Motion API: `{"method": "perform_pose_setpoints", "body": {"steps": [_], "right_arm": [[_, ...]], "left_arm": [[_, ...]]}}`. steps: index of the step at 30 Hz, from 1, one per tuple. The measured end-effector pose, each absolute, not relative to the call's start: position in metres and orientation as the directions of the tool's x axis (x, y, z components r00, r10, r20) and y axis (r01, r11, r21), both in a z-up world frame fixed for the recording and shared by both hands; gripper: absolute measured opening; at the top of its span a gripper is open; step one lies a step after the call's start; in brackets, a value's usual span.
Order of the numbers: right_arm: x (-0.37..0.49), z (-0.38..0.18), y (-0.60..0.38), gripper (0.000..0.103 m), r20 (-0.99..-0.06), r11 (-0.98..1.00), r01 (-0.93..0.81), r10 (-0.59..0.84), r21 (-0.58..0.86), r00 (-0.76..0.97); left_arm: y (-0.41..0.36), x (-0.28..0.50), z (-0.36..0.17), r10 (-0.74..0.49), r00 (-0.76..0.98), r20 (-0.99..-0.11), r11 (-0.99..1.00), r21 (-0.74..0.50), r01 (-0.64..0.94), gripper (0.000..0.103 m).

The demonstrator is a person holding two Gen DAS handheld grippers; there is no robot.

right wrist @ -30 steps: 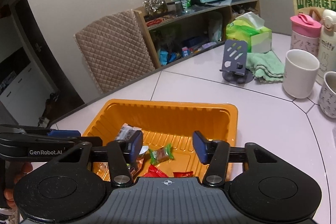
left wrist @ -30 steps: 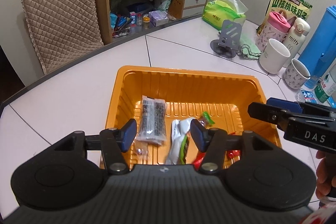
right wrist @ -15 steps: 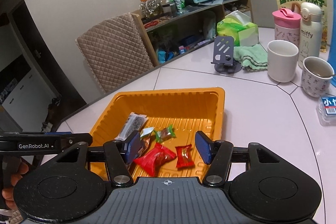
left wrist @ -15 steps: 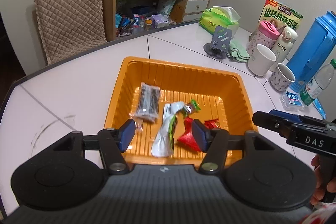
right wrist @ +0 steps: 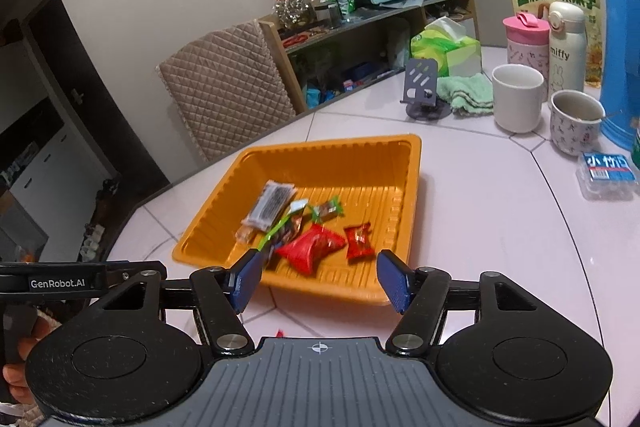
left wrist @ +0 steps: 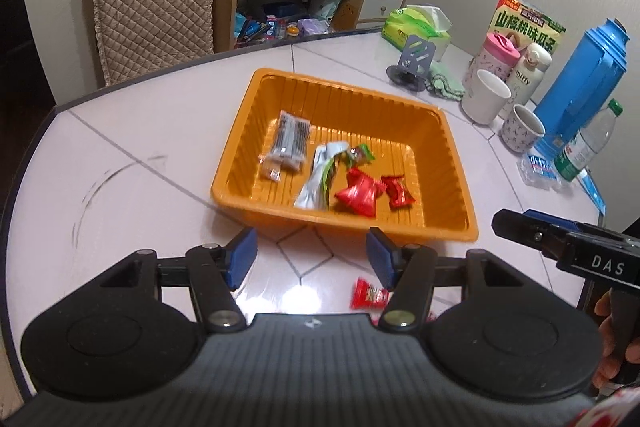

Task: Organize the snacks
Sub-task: 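Move both tools back toward the red candies on the table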

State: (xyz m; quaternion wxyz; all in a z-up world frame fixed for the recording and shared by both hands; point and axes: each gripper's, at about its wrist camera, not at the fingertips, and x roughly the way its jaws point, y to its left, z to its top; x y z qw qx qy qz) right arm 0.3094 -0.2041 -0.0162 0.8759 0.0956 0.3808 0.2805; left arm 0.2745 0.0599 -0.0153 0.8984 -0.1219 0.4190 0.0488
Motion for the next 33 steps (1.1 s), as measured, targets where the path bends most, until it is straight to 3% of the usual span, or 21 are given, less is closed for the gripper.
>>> {"method": "perform_pose_setpoints", "body": {"steps": [33], "right_arm": [[0.220, -0.068, -0.197, 0.064, -0.743, 0.840, -0.416, 0.518, 0.349, 0.422]], "left_arm": [[0.049, 0.180, -0.060, -0.044, 0.549, -0.835, 0.955, -0.196, -0.222, 0.057]]}}
